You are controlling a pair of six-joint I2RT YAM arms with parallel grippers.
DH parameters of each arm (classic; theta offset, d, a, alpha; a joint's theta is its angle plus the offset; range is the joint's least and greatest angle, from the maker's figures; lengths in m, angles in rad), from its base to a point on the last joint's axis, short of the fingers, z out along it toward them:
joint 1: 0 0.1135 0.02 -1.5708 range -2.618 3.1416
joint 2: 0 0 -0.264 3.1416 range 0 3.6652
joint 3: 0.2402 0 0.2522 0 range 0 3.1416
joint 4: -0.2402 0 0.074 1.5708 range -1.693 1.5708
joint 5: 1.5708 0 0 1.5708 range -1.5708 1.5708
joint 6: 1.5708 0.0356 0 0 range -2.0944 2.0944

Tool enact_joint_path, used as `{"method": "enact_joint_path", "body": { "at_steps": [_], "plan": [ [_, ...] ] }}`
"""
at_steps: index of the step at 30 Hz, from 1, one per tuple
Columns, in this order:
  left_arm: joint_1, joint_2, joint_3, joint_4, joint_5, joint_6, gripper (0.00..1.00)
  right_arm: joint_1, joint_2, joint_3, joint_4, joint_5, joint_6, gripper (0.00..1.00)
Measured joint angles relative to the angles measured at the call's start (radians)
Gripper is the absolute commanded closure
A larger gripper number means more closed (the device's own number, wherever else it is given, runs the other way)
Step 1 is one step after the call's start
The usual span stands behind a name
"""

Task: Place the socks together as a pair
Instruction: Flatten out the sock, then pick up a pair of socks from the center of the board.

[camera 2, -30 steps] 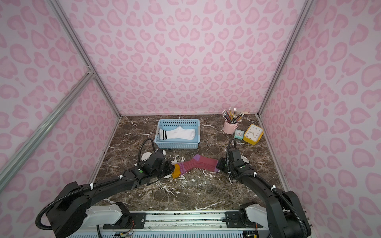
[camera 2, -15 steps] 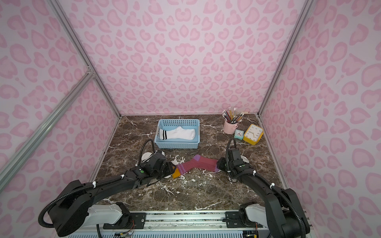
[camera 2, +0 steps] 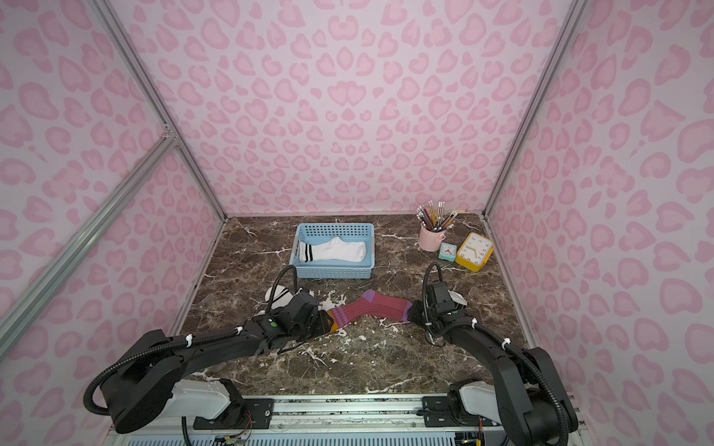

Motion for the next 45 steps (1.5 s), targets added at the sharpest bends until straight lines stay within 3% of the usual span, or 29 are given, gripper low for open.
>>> {"method": "enact_joint_path", "body": {
  "at_steps": [2, 6, 8, 20, 23, 29, 31, 40, 45],
  "plan": [
    [-0.01, 0.017, 0.0, 0.004, 0.0, -0.009, 0.45, 0.0, 0.013, 0.0, 0.01, -0.003, 0.005, 0.62],
    [-0.011, 0.044, 0.001, 0.007, -0.002, -0.026, 0.45, 0.0, 0.034, -0.001, 0.035, -0.01, 0.012, 0.92],
    [-0.013, 0.053, 0.002, 0.008, -0.004, -0.031, 0.45, 0.0, 0.037, -0.001, 0.042, -0.01, 0.02, 1.0],
    [-0.018, 0.106, 0.029, 0.053, -0.018, -0.042, 0.48, -0.018, -0.019, -0.006, 0.024, 0.039, 0.02, 1.0],
    [-0.018, 0.133, 0.053, 0.052, -0.029, -0.04, 0.53, -0.018, -0.019, -0.006, 0.021, 0.039, 0.017, 1.0],
    [-0.018, 0.167, 0.091, 0.03, -0.029, -0.025, 0.9, -0.018, -0.05, -0.005, 0.007, 0.034, 0.011, 1.0],
    [-0.019, 0.15, 0.124, -0.008, -0.037, -0.014, 0.97, -0.019, -0.095, 0.008, -0.013, 0.026, 0.0, 1.0],
    [-0.018, -0.001, 0.396, -0.205, -0.126, 0.121, 0.97, 0.007, -0.356, 0.157, -0.036, -0.015, -0.034, 1.0],
    [0.025, -0.008, 0.58, -0.318, -0.183, 0.237, 0.97, 0.067, -0.335, 0.289, -0.023, -0.005, -0.052, 1.0]
  ]
}}
